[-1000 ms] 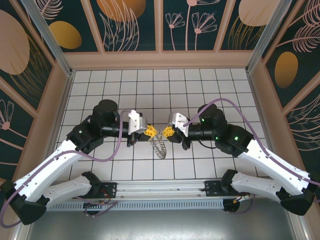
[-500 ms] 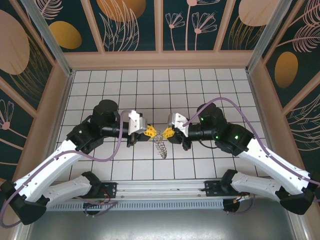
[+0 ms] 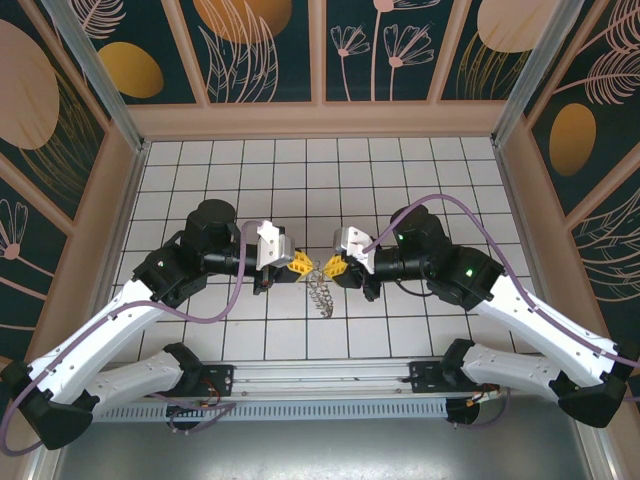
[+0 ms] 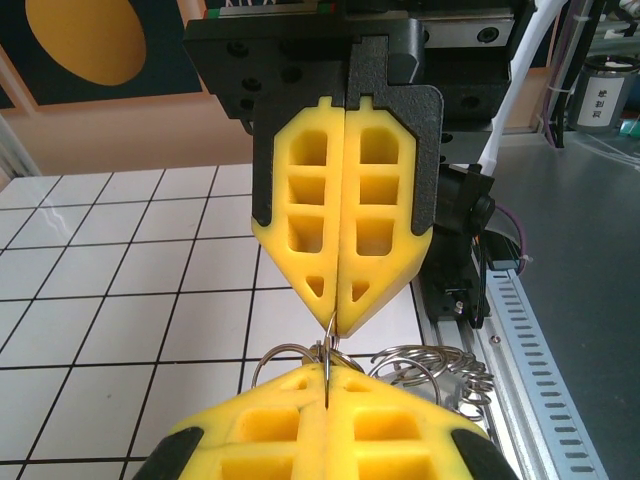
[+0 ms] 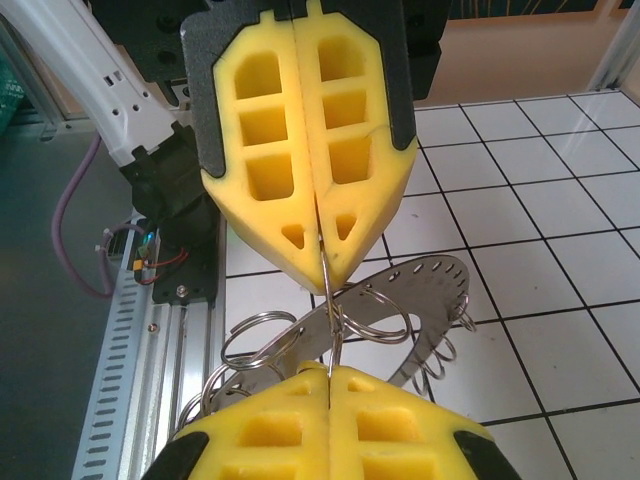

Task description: Put the keys on the keyring

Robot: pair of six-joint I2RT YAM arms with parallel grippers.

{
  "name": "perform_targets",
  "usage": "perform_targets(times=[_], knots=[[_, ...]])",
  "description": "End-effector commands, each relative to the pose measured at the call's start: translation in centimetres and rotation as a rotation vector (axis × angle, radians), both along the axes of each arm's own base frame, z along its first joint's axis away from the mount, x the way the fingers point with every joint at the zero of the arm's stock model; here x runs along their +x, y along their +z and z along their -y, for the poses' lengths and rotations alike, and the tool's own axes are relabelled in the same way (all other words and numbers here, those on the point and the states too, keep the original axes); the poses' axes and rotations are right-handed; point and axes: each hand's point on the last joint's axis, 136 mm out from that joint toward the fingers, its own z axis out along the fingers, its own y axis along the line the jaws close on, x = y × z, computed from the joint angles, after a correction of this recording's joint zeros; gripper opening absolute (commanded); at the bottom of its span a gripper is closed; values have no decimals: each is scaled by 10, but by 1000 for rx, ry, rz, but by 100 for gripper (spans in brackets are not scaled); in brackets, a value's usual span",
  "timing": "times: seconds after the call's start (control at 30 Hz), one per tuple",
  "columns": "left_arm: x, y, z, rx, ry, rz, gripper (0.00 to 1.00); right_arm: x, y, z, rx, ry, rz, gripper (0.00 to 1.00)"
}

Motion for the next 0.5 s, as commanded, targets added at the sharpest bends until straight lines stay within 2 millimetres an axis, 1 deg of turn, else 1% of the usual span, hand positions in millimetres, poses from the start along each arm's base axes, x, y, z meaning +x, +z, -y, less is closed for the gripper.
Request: perform_targets(times=[0.0,0.47], knots=[[-2,19,0,-39,-17,62,0,-8,23,-5,57,59,46,0],[-2,17,1,-35,-19,61,0,-13,23,-6,46,97,36,0]])
